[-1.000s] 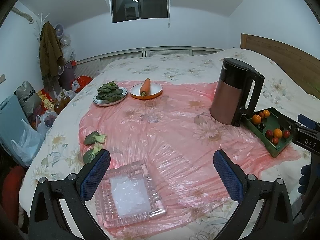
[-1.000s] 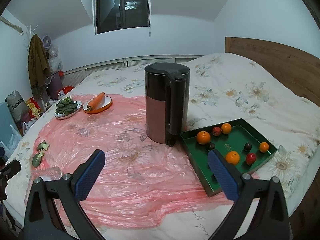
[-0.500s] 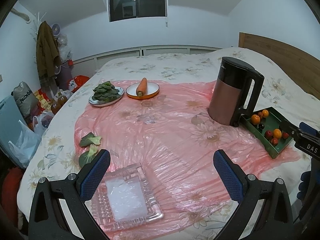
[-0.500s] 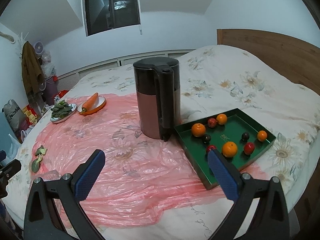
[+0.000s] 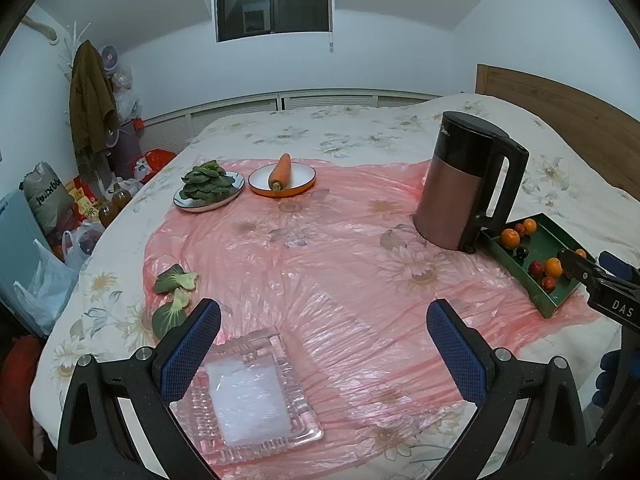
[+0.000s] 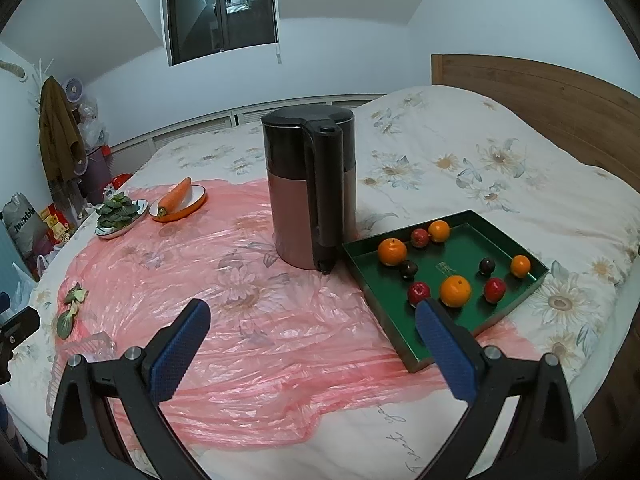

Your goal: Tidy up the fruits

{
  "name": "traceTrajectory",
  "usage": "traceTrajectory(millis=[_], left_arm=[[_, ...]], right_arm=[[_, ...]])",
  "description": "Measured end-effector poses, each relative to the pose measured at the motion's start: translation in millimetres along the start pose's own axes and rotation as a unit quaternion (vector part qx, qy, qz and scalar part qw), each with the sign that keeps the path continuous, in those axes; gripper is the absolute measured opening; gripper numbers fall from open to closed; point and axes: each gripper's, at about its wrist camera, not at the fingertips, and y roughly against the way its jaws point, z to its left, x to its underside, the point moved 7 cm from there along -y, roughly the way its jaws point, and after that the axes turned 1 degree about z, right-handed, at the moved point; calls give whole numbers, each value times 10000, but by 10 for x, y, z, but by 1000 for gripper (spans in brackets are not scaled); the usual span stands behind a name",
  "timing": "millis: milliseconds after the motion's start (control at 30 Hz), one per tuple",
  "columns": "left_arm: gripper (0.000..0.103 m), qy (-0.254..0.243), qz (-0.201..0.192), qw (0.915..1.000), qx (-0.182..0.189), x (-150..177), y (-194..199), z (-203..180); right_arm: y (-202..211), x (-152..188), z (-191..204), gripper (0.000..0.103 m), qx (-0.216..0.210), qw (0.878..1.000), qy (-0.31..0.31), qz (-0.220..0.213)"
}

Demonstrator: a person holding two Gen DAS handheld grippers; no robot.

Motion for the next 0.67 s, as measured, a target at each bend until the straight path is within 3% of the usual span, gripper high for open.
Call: traceTrajectory(millis=[667], left_arm=[[101, 24, 0, 10000, -60, 52, -29, 71]], right_arm=[[-58, 55, 33, 103, 20, 9999, 63, 99]])
